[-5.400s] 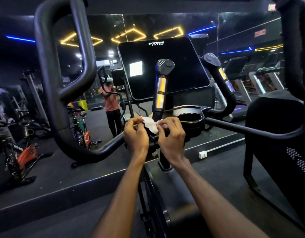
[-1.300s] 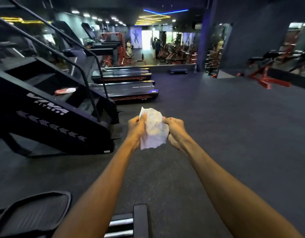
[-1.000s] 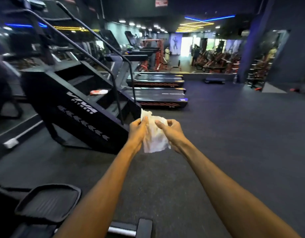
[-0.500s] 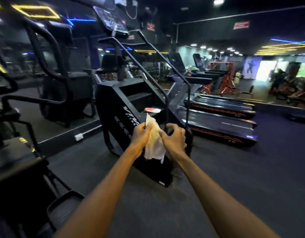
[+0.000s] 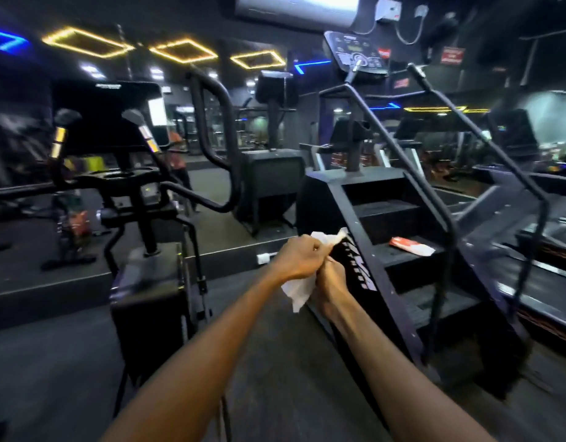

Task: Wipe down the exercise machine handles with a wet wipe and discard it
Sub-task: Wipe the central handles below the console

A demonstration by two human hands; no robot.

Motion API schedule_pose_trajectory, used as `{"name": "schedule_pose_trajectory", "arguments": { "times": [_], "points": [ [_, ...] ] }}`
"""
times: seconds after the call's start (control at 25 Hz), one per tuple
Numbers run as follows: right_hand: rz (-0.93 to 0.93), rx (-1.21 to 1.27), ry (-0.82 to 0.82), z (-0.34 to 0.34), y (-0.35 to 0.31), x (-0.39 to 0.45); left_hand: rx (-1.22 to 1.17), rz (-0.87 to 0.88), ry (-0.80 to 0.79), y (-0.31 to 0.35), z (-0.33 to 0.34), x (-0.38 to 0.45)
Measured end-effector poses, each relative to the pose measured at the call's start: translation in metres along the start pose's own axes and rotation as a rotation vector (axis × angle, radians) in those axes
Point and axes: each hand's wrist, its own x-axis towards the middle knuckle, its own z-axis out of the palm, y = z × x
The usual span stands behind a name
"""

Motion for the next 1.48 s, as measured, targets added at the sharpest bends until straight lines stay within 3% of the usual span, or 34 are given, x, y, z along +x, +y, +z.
{"name": "schedule_pose_trajectory", "arguments": {
  "times": [0.16, 0.52, 0.64, 1.08, 1.2, 1.32, 1.48],
  "points": [
    [0.155, 0.195, -0.137, 0.024, -0.013, 0.056, 0.209, -0.074, 0.085, -0.013, -0.013, 0.057],
    [0.374, 0.435, -0.384, 0.129, -0.028, 0.170, 0.087, -0.390, 0.546, -0.127, -0.090, 0.144],
    [0.393, 0.402, -0.408, 0.184, -0.015, 0.219, 0.045, -0.462, 0.668, -0.188, -0.122, 0.172],
    [0.347, 0.034, -0.499, 0.386, 0.020, 0.359, -0.013, -0.623, 0.844, -0.345, -0.223, 0.267],
    [0.270, 0.044, -0.509, 0.434, 0.007, 0.390, 0.002, -0.637, 0.910, -0.372, -0.248, 0.293],
    [0.241, 0.141, -0.648, 0.471, -0.003, 0.420, 0.020, -0.651, 1.042, -0.404, -0.271, 0.316],
    [0.050, 0.113, -0.486, 0.523, -0.029, 0.438, -0.196, -0.640, 1.211, -0.434, -0.290, 0.341]
  ]
}}
